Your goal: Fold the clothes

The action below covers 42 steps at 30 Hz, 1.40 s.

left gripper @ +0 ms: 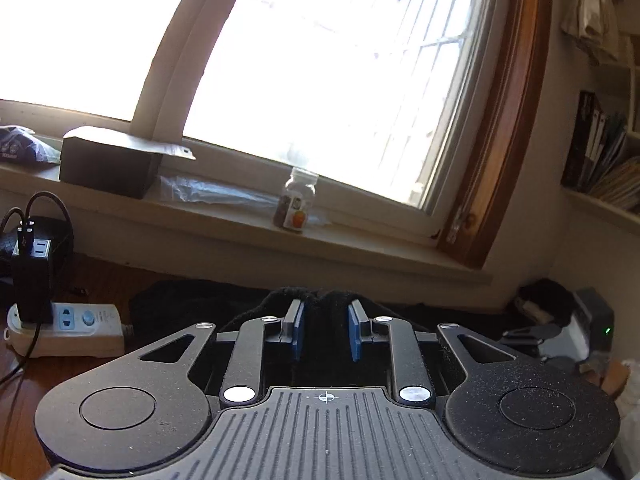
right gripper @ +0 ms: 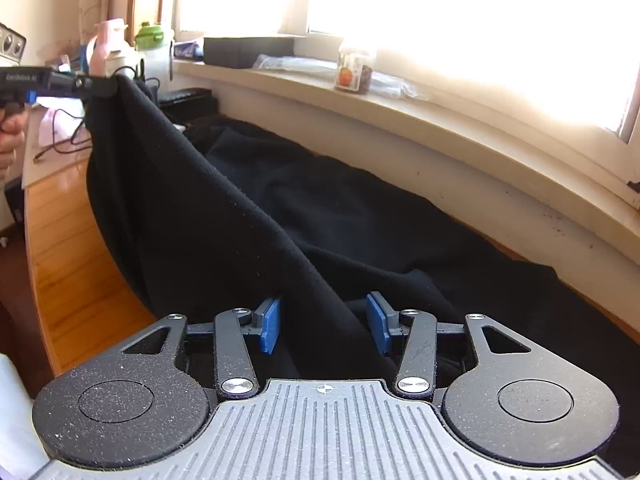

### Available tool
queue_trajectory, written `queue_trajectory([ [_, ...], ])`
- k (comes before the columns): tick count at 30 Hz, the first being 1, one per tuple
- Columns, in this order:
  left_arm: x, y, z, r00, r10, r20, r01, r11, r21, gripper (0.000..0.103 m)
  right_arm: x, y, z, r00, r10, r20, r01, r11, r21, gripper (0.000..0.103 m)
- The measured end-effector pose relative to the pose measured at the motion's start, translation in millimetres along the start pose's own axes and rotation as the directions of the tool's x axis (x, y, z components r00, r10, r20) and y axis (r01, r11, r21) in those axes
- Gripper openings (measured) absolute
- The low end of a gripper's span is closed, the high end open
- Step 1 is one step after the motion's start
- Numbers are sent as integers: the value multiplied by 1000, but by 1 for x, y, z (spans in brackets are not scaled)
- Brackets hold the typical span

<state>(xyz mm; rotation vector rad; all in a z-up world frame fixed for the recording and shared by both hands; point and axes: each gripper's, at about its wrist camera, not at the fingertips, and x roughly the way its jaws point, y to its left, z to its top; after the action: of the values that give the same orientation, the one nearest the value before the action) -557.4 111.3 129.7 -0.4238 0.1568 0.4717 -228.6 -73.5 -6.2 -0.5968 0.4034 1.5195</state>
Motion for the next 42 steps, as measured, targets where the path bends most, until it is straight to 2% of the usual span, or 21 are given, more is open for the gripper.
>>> queue_trajectory([
  [2,-15,0,10,999,-8,38,8,1000,-4,21,-6,1,-2,1000,-6,-1,6,1000,-14,45],
  [5,-33,4,25,996,59,72,-63,997,42,21,-30,-1,-12,1000,-11,7,11,1000,-29,45],
  [8,-16,26,17,986,164,-5,-163,985,60,21,-54,-4,-26,1000,-6,5,7,1000,-21,45],
  [13,20,53,-24,971,195,-135,-195,981,17,22,-60,-11,-53,996,-60,-66,57,998,-39,44],
  [15,27,54,-32,969,194,-153,-194,981,11,22,-62,-20,-58,996,-70,-57,69,998,-8,31],
  [17,26,56,-32,969,193,-153,-193,981,13,27,-67,-29,-58,997,-80,-17,81,996,37,11],
  [18,26,57,-31,969,193,-152,-193,981,14,28,-68,-33,-55,996,-89,7,89,994,61,10],
  [22,29,65,-28,971,187,-152,-189,982,-3,33,-58,-57,-45,992,-113,51,102,976,190,9],
  [24,30,70,-31,969,187,-160,-192,981,-19,42,-39,-74,-44,994,-104,22,94,957,274,10],
  [27,29,76,-39,969,188,-162,-197,980,-41,45,-5,-91,-52,993,-109,-54,120,939,324,20],
  [28,27,77,-41,969,186,-161,-195,980,-43,47,0,-93,-56,993,-105,-59,118,936,332,23],
  [30,24,77,-43,968,194,-160,-203,978,-39,53,2,-95,-63,994,-102,-40,110,935,336,24],
  [37,10,70,-50,963,226,-144,-231,973,-18,61,3,-97,-81,994,-107,30,91,939,332,25],
  [42,-12,60,-61,968,222,-119,-227,973,-31,67,5,-97,-79,993,-109,33,91,935,343,25],
])
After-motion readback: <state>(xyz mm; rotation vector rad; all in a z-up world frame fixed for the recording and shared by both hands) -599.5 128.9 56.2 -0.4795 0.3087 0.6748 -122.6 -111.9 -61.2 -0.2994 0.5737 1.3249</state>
